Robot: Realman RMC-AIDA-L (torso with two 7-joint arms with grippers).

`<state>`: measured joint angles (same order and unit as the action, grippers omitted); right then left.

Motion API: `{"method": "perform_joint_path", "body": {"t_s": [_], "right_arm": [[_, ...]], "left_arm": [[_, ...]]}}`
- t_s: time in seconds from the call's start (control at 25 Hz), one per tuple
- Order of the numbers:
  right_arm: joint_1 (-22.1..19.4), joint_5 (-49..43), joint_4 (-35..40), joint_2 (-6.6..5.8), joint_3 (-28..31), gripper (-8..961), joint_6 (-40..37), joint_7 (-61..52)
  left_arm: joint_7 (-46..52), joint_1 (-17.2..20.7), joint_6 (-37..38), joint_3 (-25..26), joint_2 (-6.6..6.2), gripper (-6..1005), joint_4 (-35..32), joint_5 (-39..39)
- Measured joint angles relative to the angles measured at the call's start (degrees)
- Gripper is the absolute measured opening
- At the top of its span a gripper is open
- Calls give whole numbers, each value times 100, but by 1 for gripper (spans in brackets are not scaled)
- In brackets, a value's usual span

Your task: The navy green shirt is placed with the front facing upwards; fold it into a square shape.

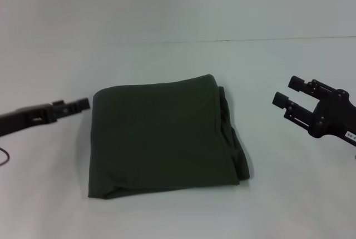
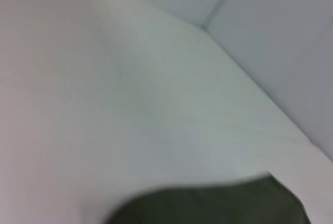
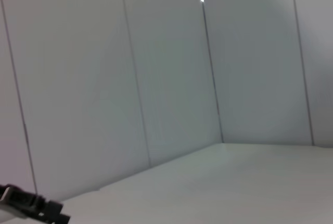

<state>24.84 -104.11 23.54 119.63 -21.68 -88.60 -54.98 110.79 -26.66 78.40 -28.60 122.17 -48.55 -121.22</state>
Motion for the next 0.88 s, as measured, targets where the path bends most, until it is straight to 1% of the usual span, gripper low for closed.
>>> {"method": "perform_joint_path", "body": {"t_s": [0.08,0.16,0.24,0.36,0.4,0.48,0.6,0.72,0.88], "right_arm": [[5,0,1,2,-41,580,-65,-1],[11,0,2,2,-219,582,-105,-2],[15,0,6,-7,-483,626,-149,-3],[12,-9,105,-21,-1020,693,-221,-86],[10,-31,180,-21,-1213,715,-236,-142],[8,-100,361,-13,-1659,731,-301,-284],[25,-229,614,8,-2286,805,-451,-454],[48,-292,787,25,-2845,879,-486,-524],[95,-285,830,36,-3372,900,-487,-418]], "left_arm": [[-123,-15,-3,171,-13,823,23,67],[-391,0,133,225,-16,864,28,186],[-734,28,417,256,-18,906,26,354],[-1501,45,1359,328,-40,968,22,530],[-1857,45,1796,347,-52,967,10,539],[-2323,35,2347,341,-75,966,-2,483],[-2768,14,2879,299,-104,963,8,277],[-3002,2,3091,294,-117,958,4,-99],[-3292,50,3187,309,-111,952,-8,-475]]}}
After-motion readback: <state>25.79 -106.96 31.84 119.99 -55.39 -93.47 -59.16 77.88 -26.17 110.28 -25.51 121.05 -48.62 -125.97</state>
